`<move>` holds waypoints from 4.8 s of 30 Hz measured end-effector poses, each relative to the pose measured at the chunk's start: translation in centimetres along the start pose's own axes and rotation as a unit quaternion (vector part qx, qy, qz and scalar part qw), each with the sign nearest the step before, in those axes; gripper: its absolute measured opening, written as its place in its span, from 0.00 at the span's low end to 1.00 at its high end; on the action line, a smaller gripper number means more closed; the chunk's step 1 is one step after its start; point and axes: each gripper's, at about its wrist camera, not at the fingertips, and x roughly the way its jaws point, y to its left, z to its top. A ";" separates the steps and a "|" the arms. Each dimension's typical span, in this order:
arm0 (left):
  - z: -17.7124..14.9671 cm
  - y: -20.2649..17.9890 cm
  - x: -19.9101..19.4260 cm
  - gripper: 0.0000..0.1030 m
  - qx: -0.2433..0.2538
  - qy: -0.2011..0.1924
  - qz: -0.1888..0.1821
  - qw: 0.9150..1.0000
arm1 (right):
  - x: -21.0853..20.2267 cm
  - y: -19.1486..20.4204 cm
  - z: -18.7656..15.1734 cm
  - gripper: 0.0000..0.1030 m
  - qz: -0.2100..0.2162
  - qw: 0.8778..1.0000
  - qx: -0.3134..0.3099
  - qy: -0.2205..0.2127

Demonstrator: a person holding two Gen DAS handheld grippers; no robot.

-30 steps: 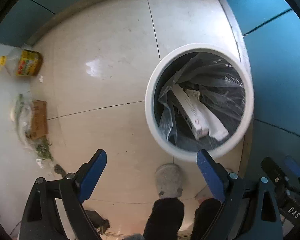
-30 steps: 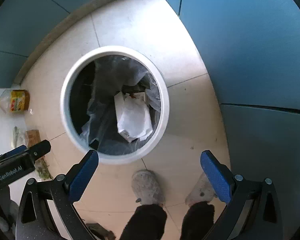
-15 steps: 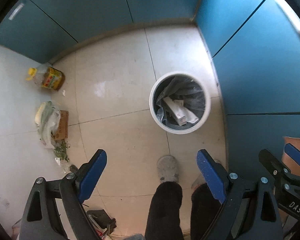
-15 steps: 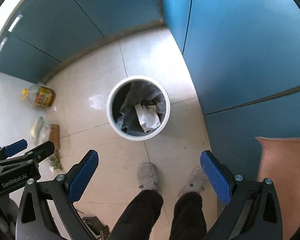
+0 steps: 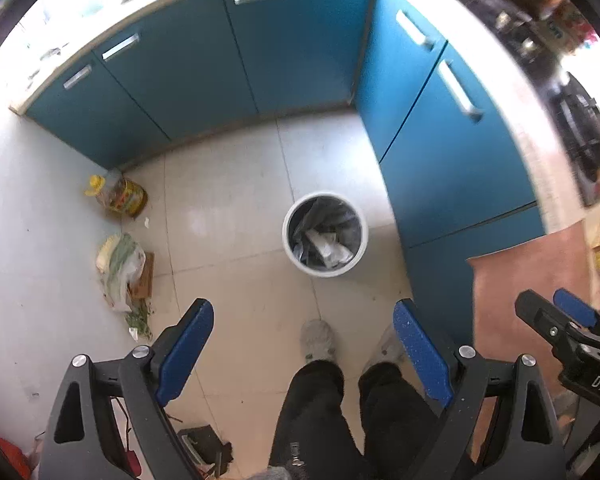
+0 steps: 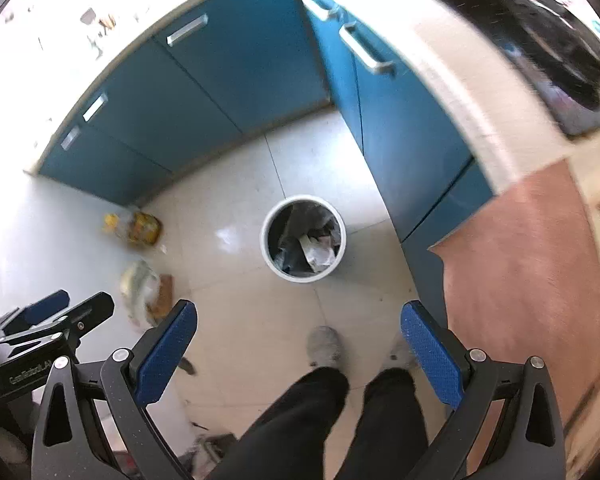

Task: Collect trash
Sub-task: 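Raise both open grippers from the bin and turn back to the counter, then grasp the red-brown box with the left gripper while right gripper grasps the green pepper, then carry box and pepper to the bin and open both grippers over it, then raise both open grippers from the bin and turn back to the counter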

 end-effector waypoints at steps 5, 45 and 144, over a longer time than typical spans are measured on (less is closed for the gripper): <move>2.1 -6.5 -4.5 0.89 0.044 -0.045 -0.007 0.998 | -6.8 -5.7 0.0 1.00 0.019 0.997 0.065 -0.046; 3.2 -45.6 -2.8 0.54 0.344 0.001 -0.105 0.933 | -16.4 -42.0 -14.1 0.19 -0.109 0.905 0.389 -0.132; 2.2 -6.6 -1.6 0.93 0.029 -0.033 0.001 0.999 | -2.7 -7.8 1.5 0.97 0.045 0.993 0.105 -0.038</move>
